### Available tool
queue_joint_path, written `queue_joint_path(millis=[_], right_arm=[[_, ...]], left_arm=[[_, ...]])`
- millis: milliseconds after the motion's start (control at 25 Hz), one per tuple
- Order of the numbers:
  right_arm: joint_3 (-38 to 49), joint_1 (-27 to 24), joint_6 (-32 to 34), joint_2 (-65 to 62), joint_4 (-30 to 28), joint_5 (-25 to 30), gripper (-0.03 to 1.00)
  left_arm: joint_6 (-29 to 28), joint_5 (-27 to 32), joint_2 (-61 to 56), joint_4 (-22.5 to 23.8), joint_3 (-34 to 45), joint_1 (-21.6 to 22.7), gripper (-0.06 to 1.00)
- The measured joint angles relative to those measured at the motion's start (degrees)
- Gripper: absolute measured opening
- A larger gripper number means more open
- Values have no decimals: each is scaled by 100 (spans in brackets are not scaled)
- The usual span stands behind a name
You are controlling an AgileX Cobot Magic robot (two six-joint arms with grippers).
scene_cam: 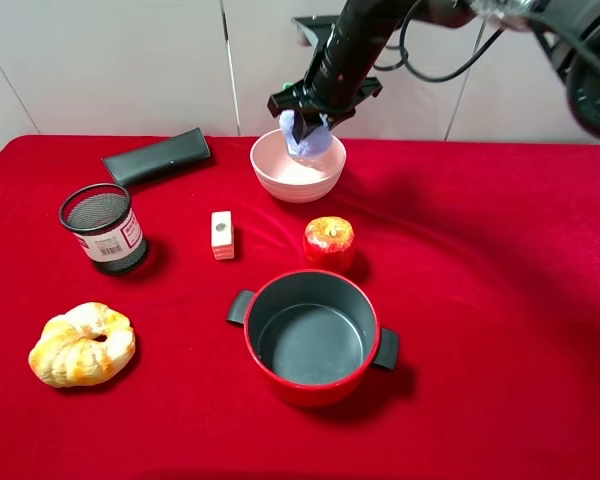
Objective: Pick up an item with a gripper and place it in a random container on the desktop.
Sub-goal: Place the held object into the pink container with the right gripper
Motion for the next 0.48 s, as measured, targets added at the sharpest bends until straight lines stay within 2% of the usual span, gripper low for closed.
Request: queue_joint_path(millis=[240, 480], right_arm=[[0, 0, 0, 283, -266, -326, 24], [0, 0, 0, 489, -347, -312, 24]], left_arm=[[0, 0, 0, 0, 0, 0, 99], [0, 0, 0, 0, 0, 0, 99]])
